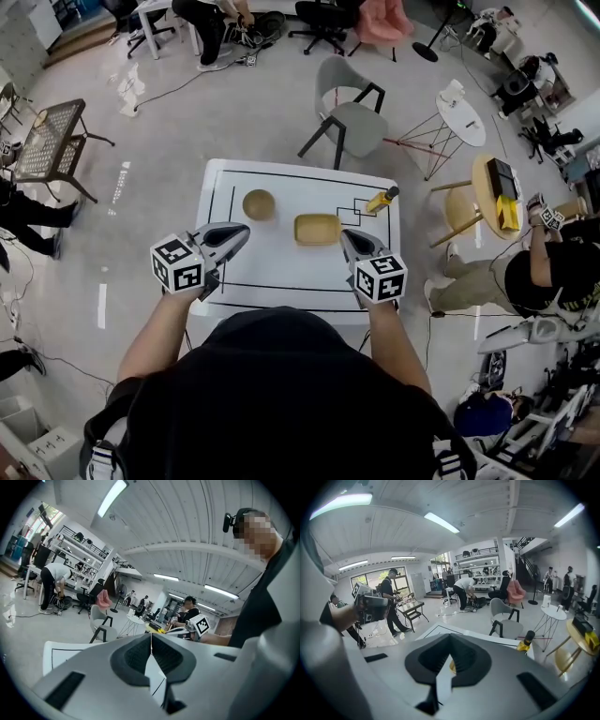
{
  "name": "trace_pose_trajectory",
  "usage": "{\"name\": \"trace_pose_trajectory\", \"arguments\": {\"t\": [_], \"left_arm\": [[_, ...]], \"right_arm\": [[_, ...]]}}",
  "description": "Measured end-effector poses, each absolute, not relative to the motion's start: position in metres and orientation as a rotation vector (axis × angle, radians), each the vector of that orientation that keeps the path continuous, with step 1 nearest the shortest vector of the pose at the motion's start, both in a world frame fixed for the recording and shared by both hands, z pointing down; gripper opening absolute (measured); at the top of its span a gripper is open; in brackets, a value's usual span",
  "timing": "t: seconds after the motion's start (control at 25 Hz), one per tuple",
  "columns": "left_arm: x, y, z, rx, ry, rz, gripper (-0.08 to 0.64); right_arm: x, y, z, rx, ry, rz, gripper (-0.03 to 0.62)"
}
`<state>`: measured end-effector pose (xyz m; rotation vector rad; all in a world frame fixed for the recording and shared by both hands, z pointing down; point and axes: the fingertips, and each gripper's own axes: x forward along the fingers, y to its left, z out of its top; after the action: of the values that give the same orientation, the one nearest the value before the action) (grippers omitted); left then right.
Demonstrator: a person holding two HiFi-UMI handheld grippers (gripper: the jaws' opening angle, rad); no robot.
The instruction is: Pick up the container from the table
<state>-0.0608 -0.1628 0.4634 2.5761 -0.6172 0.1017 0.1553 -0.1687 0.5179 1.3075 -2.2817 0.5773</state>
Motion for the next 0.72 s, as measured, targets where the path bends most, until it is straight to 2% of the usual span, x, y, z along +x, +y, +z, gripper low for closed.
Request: {"name": "trace_pose_trajectory", "arguments": {"t": [0.72], "left_arm": [[-0.025, -0.165, 0.470, 2.545, -0.647, 0.113, 0.011]], "right_arm": [[0.187, -0.174, 0.551, 1.233, -2.262, 0.661, 0.006]]}}
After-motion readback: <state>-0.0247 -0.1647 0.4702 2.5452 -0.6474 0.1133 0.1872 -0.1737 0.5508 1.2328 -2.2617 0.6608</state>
